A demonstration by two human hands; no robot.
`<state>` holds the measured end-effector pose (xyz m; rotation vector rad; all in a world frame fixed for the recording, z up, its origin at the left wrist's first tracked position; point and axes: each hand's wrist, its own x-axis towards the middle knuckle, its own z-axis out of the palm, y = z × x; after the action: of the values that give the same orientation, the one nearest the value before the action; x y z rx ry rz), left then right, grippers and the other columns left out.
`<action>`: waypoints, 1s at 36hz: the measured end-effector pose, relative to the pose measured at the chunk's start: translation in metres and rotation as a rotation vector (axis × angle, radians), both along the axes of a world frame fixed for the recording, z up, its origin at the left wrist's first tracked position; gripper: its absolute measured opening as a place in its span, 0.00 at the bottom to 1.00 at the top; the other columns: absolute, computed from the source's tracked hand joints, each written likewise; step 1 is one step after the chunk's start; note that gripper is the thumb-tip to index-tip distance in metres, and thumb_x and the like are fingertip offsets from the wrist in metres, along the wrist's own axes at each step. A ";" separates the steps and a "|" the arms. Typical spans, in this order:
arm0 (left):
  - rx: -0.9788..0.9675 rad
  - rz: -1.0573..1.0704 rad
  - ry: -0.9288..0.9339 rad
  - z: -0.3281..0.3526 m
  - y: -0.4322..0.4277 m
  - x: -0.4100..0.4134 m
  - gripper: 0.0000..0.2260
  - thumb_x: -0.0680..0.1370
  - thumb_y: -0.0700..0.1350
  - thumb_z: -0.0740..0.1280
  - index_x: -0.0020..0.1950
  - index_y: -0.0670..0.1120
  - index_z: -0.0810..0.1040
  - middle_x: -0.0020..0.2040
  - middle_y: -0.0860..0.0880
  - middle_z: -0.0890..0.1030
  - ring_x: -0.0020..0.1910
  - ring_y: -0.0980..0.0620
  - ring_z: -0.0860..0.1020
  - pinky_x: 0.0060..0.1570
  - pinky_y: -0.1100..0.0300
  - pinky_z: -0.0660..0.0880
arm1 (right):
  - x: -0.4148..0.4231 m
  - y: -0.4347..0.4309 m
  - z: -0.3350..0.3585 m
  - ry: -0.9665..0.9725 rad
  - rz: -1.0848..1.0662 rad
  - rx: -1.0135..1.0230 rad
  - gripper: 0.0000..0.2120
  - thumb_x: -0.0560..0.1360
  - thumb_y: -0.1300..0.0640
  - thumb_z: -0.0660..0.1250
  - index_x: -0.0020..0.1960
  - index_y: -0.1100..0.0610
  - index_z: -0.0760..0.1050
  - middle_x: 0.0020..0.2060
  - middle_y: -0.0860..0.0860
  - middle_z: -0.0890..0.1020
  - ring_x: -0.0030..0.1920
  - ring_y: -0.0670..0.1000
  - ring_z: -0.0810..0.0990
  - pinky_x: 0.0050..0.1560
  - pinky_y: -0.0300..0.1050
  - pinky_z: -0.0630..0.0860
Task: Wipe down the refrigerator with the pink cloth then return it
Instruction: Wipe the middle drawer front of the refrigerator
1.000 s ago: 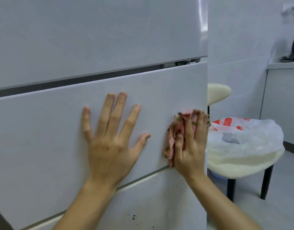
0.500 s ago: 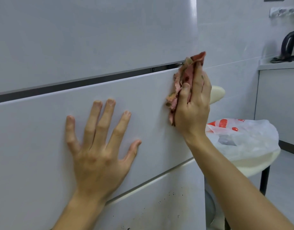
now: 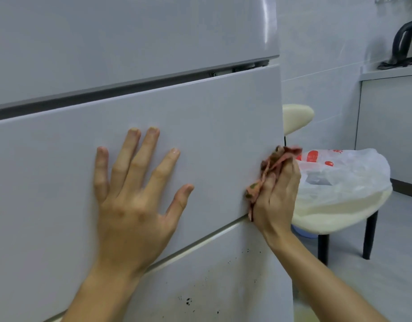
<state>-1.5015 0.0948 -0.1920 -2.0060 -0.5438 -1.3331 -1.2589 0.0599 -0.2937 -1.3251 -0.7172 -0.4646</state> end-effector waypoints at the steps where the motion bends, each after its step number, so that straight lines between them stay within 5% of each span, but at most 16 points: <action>1: -0.005 0.006 0.008 -0.001 0.000 -0.003 0.21 0.84 0.56 0.67 0.74 0.46 0.78 0.80 0.43 0.68 0.82 0.42 0.64 0.82 0.39 0.52 | 0.000 0.001 0.010 -0.048 -0.014 0.003 0.29 0.84 0.50 0.50 0.83 0.60 0.57 0.81 0.58 0.61 0.81 0.57 0.61 0.82 0.53 0.56; 9: -0.022 0.052 -0.025 -0.008 -0.001 -0.024 0.22 0.84 0.54 0.65 0.76 0.47 0.76 0.81 0.44 0.67 0.82 0.42 0.63 0.81 0.38 0.54 | -0.005 0.013 0.104 -0.275 -0.115 0.026 0.29 0.85 0.49 0.51 0.84 0.56 0.56 0.83 0.62 0.55 0.83 0.65 0.51 0.81 0.65 0.50; 24: 0.032 0.119 -0.071 -0.022 0.011 -0.031 0.27 0.84 0.58 0.65 0.81 0.51 0.67 0.84 0.45 0.60 0.84 0.41 0.56 0.80 0.38 0.44 | -0.017 0.016 0.009 -0.479 -0.149 0.024 0.26 0.87 0.47 0.50 0.81 0.58 0.61 0.80 0.67 0.60 0.82 0.70 0.54 0.81 0.71 0.48; 31: 0.018 0.120 -0.086 -0.017 0.011 -0.029 0.27 0.84 0.58 0.64 0.82 0.51 0.65 0.85 0.46 0.58 0.85 0.42 0.53 0.80 0.45 0.36 | -0.022 0.015 0.010 -0.478 -0.140 0.008 0.27 0.87 0.45 0.47 0.81 0.56 0.61 0.81 0.65 0.60 0.82 0.68 0.54 0.80 0.71 0.50; 36: 0.007 0.148 -0.072 -0.014 0.008 -0.031 0.28 0.84 0.58 0.63 0.82 0.50 0.66 0.85 0.45 0.58 0.85 0.42 0.53 0.81 0.40 0.40 | -0.017 0.015 0.019 -0.521 -0.124 0.003 0.27 0.88 0.45 0.48 0.81 0.58 0.65 0.81 0.64 0.60 0.83 0.67 0.54 0.81 0.70 0.49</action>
<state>-1.5324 0.1027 -0.2061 -1.8793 -0.7056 -1.3178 -1.2764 0.0749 -0.2745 -1.2594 -1.0630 -0.9293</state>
